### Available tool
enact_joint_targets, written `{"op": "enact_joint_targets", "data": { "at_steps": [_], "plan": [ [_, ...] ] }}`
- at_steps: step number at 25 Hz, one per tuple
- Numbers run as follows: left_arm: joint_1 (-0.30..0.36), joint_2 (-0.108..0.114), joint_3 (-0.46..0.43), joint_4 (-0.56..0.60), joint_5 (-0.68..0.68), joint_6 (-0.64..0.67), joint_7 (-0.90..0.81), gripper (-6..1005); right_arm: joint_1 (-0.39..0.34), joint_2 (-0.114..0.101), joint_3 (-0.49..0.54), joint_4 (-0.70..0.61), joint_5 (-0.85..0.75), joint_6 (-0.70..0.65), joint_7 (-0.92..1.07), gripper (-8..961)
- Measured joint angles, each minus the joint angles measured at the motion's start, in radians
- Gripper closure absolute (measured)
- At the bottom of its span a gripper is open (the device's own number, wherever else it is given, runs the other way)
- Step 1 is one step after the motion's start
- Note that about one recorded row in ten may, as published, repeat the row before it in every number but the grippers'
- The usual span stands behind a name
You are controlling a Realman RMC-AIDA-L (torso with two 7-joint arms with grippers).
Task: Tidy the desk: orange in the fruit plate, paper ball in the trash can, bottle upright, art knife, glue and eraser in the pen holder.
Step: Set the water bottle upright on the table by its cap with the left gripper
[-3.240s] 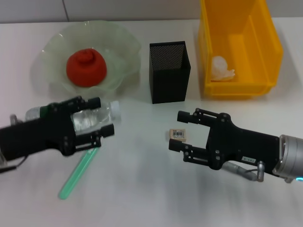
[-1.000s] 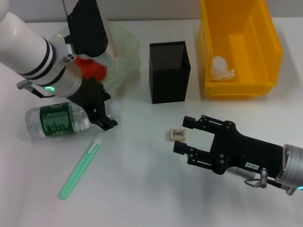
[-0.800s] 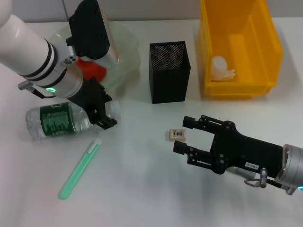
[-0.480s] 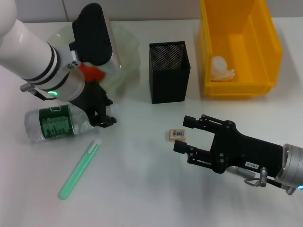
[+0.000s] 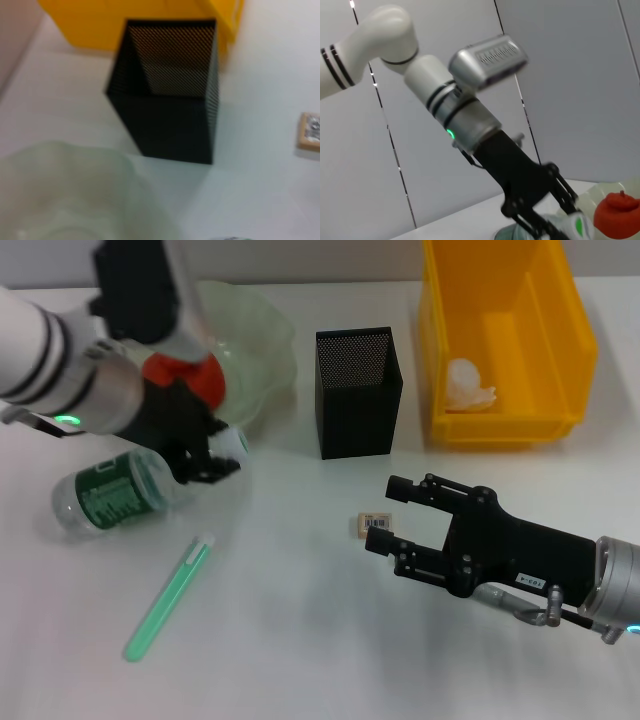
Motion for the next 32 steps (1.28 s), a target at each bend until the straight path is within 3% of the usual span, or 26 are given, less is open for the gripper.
{"op": "enact_joint_targets", "data": {
  "at_steps": [4, 6, 7, 17, 24, 32],
  "plan": [
    [0.128, 0.0, -0.1, 0.149, -0.112, 0.014, 0.05, 553, 0.011, 0.0, 0.0, 0.0, 0.002, 0.014, -0.003, 257],
    [0.15, 0.001, -0.126, 0.165, -0.149, 0.019, 0.061, 554, 0.013, 0.0, 0.0, 0.0, 0.002, 0.017, -0.003, 257],
    [0.193, 0.002, -0.188, 0.19, -0.226, 0.036, 0.09, 554, 0.018, 0.0, 0.0, 0.001, 0.003, 0.021, -0.003, 257],
    [0.325, 0.002, -0.419, 0.159, -0.442, 0.086, 0.197, 559, 0.059, 0.001, -0.003, 0.032, 0.003, 0.026, -0.004, 258],
    [0.355, 0.002, -0.564, -0.004, -0.603, 0.085, 0.294, 557, 0.068, 0.003, -0.009, 0.032, 0.003, 0.036, -0.004, 258],
    [0.352, 0.004, -0.6, -0.035, -0.622, 0.088, 0.319, 554, 0.069, 0.003, -0.006, 0.033, 0.003, 0.038, -0.004, 258]
  ]
}}
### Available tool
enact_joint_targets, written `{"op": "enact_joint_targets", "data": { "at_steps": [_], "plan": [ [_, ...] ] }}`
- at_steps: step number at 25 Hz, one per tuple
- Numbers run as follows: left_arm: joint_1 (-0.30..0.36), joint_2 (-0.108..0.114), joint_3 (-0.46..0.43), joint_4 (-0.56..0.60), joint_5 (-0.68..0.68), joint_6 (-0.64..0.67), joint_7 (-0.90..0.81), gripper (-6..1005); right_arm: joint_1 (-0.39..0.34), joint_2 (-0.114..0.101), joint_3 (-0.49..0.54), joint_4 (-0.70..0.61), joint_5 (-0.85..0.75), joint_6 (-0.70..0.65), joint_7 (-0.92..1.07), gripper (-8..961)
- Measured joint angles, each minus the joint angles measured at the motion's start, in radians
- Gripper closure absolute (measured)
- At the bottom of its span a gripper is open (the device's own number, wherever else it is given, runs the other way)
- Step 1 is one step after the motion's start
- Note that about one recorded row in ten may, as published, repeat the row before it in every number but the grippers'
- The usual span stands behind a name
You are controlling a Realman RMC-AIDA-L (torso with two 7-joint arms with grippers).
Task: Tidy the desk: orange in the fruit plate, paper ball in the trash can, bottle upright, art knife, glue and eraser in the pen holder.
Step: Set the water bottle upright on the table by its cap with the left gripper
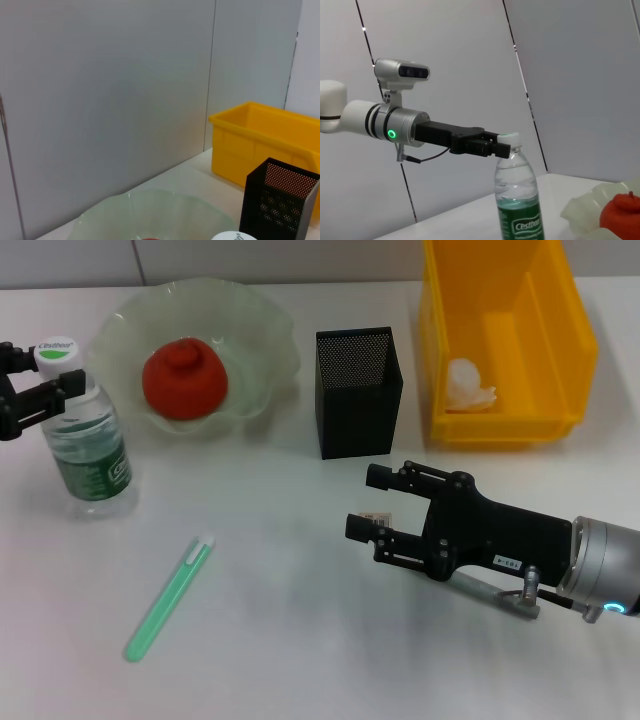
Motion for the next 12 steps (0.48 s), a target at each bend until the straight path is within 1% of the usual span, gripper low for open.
{"op": "enact_joint_targets", "data": {
  "at_steps": [4, 8, 12],
  "plan": [
    [0.0, 0.0, 0.0, 0.0, 0.0, 0.0, 0.0, 552, 0.0, 0.0, 0.002, 0.0, 0.0, 0.001, 0.0, 257],
    [-0.023, 0.004, -0.005, -0.043, 0.007, -0.014, 0.001, 551, 0.0, 0.0, 0.004, 0.002, 0.0, 0.013, 0.0, 257],
    [-0.027, 0.007, -0.008, -0.057, 0.007, -0.018, 0.001, 550, 0.004, 0.0, 0.004, 0.002, 0.0, 0.025, 0.0, 257]
  ]
}}
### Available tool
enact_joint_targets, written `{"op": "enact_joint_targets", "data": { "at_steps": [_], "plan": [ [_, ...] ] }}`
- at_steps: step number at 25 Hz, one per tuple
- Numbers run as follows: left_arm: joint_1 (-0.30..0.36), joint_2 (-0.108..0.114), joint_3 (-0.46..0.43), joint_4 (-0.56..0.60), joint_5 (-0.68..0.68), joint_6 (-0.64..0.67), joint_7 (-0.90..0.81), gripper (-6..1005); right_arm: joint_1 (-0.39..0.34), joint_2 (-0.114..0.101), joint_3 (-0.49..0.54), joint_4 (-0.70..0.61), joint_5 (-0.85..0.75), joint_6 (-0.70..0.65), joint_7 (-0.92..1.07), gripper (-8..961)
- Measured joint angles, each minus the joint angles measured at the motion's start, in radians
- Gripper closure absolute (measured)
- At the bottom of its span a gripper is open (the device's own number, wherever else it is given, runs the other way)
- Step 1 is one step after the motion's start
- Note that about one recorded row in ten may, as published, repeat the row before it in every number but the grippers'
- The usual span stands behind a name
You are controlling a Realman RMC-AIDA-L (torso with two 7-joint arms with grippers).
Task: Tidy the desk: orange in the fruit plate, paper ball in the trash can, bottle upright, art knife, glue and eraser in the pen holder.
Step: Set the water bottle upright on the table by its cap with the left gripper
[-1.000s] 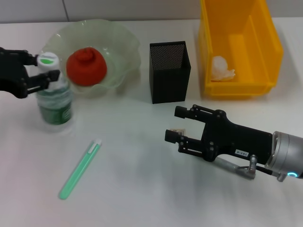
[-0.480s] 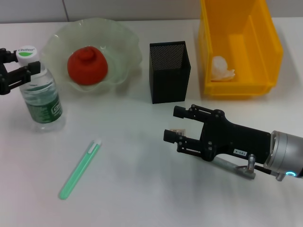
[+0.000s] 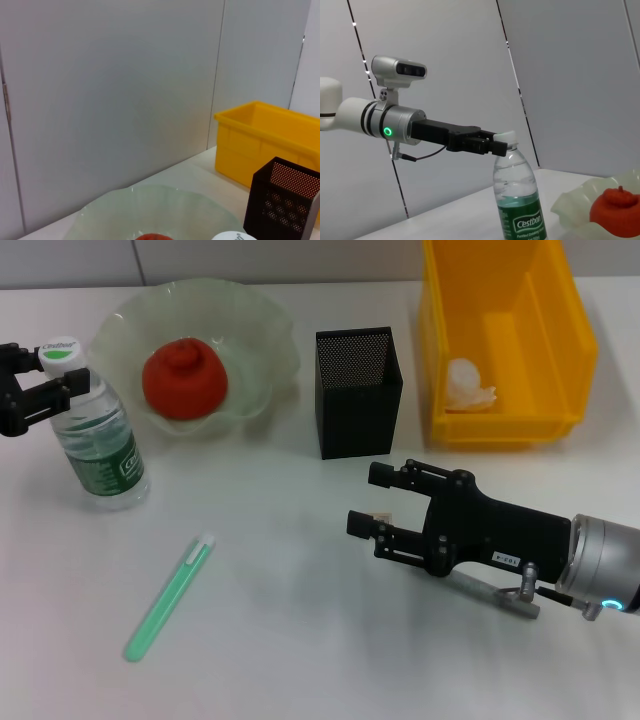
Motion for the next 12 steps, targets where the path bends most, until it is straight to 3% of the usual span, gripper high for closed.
{"op": "enact_joint_targets", "data": {
  "at_steps": [11, 12],
  "plan": [
    [-0.006, 0.001, -0.02, -0.028, -0.005, -0.012, 0.015, 546, 0.008, 0.0, 0.0, 0.0, 0.0, 0.001, 0.0, 257],
    [-0.006, 0.001, -0.02, -0.028, -0.005, -0.012, 0.015, 509, 0.008, 0.0, 0.0, 0.0, 0.0, 0.001, 0.0, 257]
  ]
}}
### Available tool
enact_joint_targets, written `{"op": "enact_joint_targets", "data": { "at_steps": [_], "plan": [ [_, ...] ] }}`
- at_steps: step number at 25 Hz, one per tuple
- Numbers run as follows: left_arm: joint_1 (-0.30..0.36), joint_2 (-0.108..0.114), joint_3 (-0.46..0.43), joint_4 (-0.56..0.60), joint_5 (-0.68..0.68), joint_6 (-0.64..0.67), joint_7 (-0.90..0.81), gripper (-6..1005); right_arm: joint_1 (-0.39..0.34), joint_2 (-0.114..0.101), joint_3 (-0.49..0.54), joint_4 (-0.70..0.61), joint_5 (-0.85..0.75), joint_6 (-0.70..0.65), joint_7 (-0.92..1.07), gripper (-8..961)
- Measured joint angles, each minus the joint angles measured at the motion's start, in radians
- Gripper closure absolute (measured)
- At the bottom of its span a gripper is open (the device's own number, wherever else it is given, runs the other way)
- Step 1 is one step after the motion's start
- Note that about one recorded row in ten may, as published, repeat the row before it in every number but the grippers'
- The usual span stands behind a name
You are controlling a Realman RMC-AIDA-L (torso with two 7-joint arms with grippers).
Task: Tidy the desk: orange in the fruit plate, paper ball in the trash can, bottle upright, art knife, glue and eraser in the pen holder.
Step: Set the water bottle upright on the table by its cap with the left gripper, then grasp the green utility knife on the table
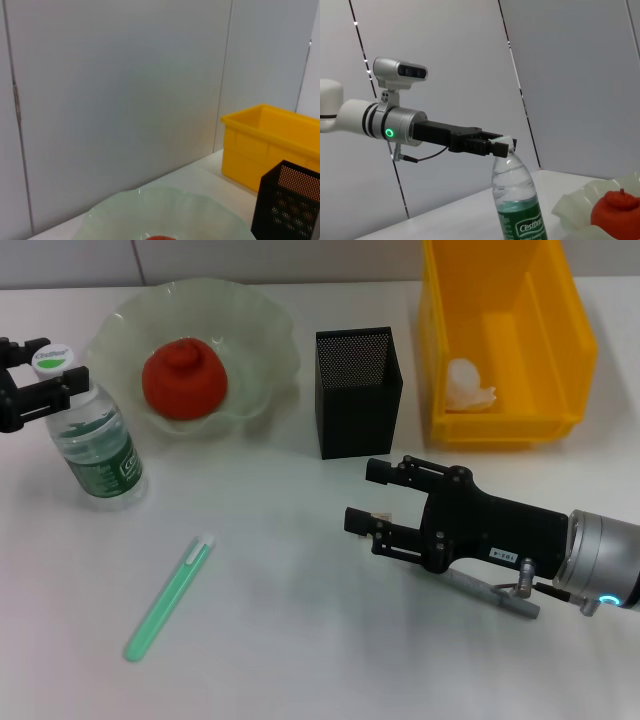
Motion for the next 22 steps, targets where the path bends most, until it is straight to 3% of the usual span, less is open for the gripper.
{"op": "enact_joint_targets", "data": {
  "at_steps": [5, 16, 19, 22],
  "plan": [
    [0.0, -0.003, -0.015, -0.001, -0.006, 0.006, 0.001, 325, 0.0, 0.0, 0.0, 0.001, 0.0, 0.0, 0.0, 257],
    [0.01, -0.003, -0.094, -0.002, -0.154, 0.046, 0.031, 264, -0.004, 0.0, -0.004, 0.002, 0.0, 0.0, 0.0, 257],
    [0.01, -0.001, -0.113, -0.006, -0.217, 0.176, 0.068, 265, -0.007, 0.0, -0.001, 0.002, 0.0, 0.0, 0.0, 257],
    [0.008, -0.007, -0.107, -0.007, -0.219, 0.225, 0.085, 265, -0.007, 0.0, 0.0, 0.002, 0.0, 0.0, 0.0, 258]
  ]
}}
